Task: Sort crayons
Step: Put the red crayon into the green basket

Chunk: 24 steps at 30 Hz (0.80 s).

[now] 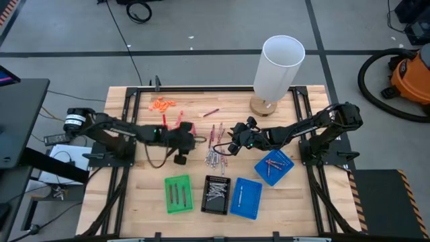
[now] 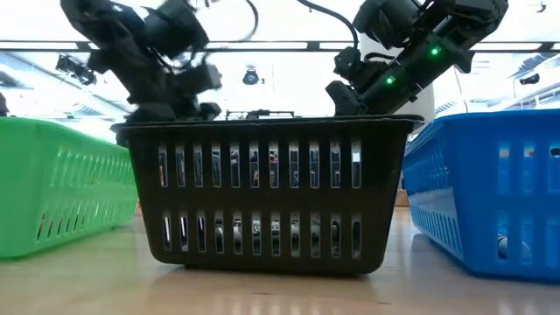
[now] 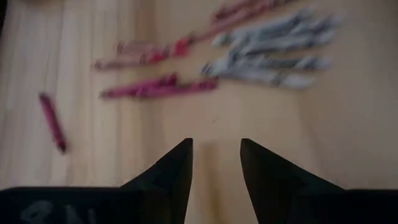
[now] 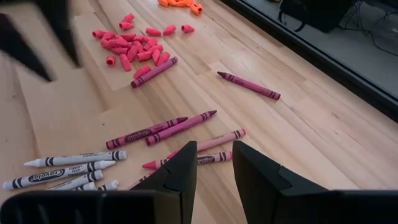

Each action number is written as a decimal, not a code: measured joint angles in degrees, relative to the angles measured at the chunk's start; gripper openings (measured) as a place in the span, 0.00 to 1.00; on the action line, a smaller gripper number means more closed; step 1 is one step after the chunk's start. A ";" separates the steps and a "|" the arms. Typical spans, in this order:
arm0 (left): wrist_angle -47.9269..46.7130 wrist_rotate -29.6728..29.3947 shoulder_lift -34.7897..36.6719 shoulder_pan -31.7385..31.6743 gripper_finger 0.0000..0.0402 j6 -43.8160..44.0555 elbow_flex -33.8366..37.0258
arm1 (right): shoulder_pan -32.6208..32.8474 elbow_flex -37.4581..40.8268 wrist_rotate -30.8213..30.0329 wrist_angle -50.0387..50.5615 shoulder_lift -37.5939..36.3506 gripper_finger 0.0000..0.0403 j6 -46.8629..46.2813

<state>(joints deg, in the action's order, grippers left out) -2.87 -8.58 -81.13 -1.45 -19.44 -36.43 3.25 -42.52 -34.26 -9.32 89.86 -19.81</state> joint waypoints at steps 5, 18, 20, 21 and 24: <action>-2.99 0.92 -2.91 -4.52 0.36 -5.74 -2.13 | 0.00 0.00 -0.02 -0.02 0.00 0.27 0.10; -10.61 0.83 -13.49 -9.00 0.36 -25.59 -10.88 | 0.00 0.00 -0.07 0.01 0.00 0.27 0.46; -11.53 0.81 -14.45 -9.61 0.36 -29.04 -11.89 | 0.00 0.00 -0.07 0.01 0.00 0.27 0.46; -11.69 0.82 -14.85 -9.87 0.36 -30.51 -12.23 | 0.00 0.00 -0.07 0.01 0.00 0.27 0.46; -12.68 0.82 -15.47 -10.62 0.36 -34.03 -13.34 | 0.00 0.00 -0.09 0.02 0.00 0.27 0.48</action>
<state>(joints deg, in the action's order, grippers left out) -15.55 -7.76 -96.60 -12.08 -53.47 -49.77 3.25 -42.52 -34.35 -9.30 89.86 -19.33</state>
